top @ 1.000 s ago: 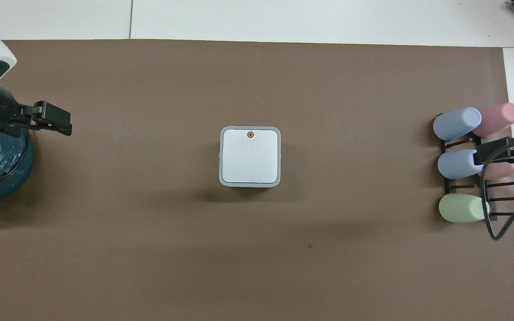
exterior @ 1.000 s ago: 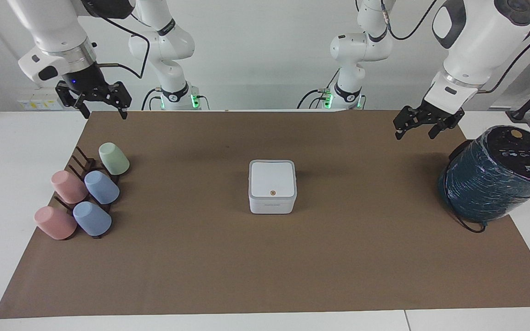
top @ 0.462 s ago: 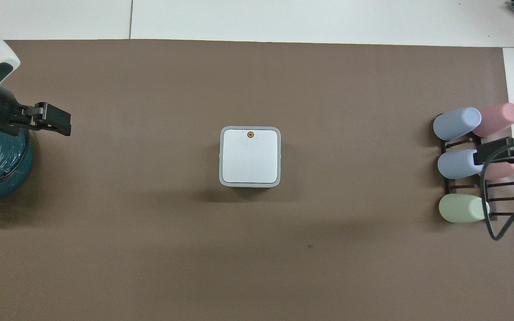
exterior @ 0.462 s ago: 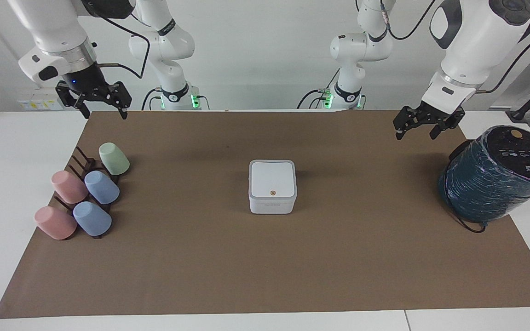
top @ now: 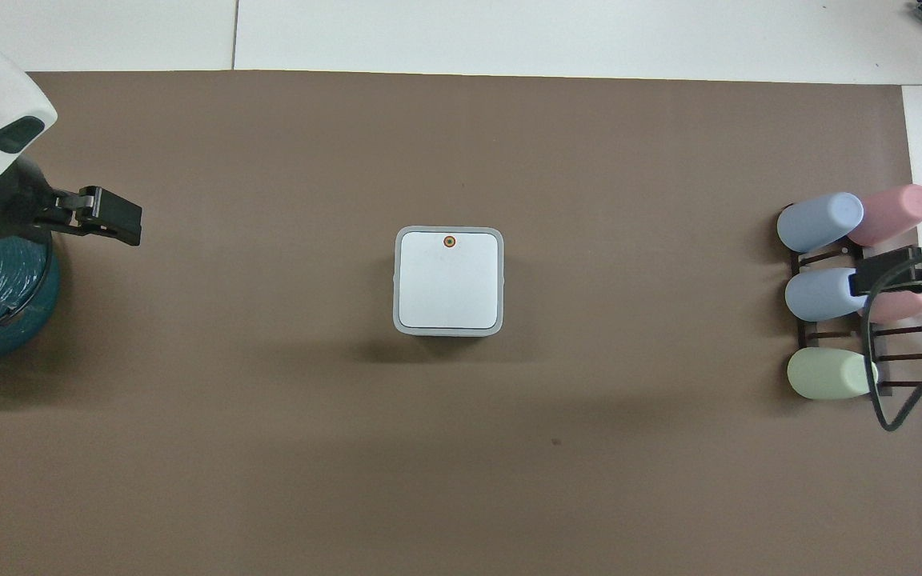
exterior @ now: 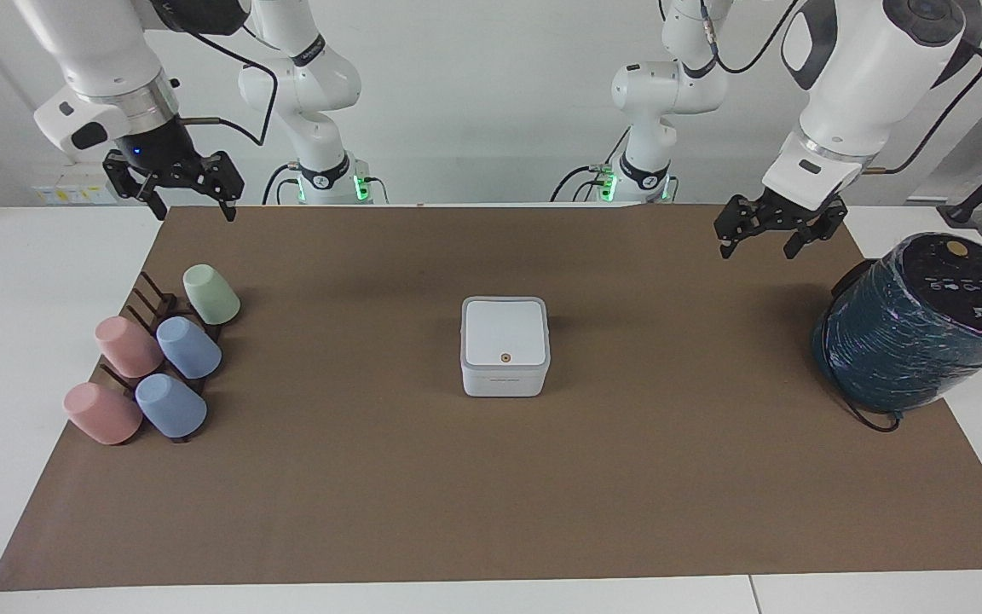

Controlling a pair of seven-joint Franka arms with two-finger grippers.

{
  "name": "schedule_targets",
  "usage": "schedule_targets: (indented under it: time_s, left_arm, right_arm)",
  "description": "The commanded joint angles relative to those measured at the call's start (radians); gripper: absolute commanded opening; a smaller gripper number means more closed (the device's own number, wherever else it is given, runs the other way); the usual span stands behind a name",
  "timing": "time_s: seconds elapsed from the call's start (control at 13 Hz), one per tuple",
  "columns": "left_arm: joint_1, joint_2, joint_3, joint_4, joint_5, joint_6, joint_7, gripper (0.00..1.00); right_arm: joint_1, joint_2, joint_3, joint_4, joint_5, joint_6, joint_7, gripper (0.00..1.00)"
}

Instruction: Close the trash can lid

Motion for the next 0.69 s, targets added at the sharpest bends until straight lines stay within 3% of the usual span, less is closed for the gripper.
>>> schedule_targets:
  time_s: [0.0, 0.62]
  left_arm:
    - [-0.017, -0.016, 0.008, -0.016, 0.023, -0.006, 0.008, 1.0]
    - [-0.005, -0.027, 0.005, -0.019, 0.02, 0.011, 0.105, 1.0]
  right_arm:
    - [-0.007, -0.017, 0.004, -0.018, 0.022, 0.007, 0.01, 1.0]
    - [-0.007, -0.017, 0.004, -0.018, 0.022, 0.007, 0.01, 1.0]
